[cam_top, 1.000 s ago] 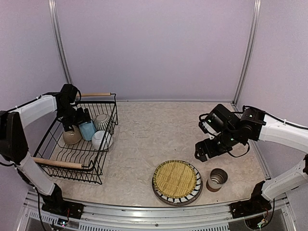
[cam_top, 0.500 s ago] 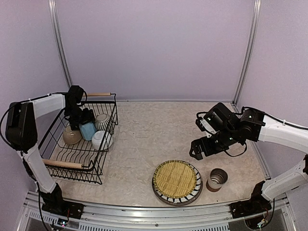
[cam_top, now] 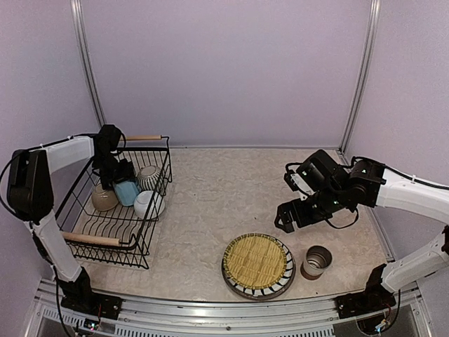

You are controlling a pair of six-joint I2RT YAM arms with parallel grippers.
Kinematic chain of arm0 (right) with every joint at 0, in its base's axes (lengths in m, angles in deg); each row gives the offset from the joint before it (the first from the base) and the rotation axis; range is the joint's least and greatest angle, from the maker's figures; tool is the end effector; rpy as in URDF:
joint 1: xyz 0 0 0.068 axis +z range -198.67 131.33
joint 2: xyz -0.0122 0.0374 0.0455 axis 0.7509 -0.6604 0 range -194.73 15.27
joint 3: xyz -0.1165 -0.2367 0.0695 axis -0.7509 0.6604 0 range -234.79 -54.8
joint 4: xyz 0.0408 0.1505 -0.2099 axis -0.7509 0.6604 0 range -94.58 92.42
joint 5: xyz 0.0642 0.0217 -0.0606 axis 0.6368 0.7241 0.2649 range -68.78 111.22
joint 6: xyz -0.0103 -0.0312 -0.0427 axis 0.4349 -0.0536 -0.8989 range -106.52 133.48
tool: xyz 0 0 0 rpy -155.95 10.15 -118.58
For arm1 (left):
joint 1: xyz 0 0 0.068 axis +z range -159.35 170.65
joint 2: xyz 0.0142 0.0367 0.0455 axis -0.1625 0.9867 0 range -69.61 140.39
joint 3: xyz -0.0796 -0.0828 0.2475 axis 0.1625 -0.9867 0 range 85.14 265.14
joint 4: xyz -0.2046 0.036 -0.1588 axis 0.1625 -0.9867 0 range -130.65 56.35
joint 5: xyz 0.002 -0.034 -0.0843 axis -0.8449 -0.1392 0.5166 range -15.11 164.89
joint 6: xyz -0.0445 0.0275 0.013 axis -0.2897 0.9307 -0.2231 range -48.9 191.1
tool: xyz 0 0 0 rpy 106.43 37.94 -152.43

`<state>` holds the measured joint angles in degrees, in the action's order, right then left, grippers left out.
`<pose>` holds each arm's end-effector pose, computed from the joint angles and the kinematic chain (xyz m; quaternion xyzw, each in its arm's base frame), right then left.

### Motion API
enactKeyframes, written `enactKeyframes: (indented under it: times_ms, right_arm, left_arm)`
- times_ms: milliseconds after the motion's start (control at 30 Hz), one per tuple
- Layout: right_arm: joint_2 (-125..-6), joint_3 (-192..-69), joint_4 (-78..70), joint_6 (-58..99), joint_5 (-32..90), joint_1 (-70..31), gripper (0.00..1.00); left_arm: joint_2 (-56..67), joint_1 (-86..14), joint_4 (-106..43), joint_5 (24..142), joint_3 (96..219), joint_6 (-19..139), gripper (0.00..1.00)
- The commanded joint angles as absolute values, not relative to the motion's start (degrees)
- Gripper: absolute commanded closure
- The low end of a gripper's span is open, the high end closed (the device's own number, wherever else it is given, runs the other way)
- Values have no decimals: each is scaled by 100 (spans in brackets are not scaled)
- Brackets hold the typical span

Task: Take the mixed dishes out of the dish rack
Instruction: Grab the cup from the dish rack, then pass from the left arm to the right

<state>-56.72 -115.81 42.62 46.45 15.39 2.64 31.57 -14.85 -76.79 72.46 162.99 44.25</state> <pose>0.1580 0.1913 0.2839 -0.1393 0.9504 0.1475 0.2359 0.3622 -0.0333 0.2301 -0.1857 0.9610 -0.0368 0.2016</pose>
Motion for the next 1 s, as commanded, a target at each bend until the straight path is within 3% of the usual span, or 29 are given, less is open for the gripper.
enactKeyframes:
  times_ms: [0,333,600,767,967]
  right_arm:
    - [-5670,-11768,4092,4607,1379,231,0]
    - [-5720,-11918,3836,4496,1245,224,0]
    - [-5937,-12071,3376,4361,1485,214,0]
    - [-6120,-12237,3094,4239,1725,206,0]
    - [-6218,-12467,2334,4247,2251,203,0]
  left_arm:
    - [2439,-1463,-7997,7125,16310,4456,53]
    - [1198,-1463,-8518,7313,16360,4362,65]
    - [-47,-1446,-8325,8630,16572,4161,69]
    - [-742,-1445,-7251,9975,16405,3625,69]
    - [-998,-1564,-4427,11605,15376,2091,75]
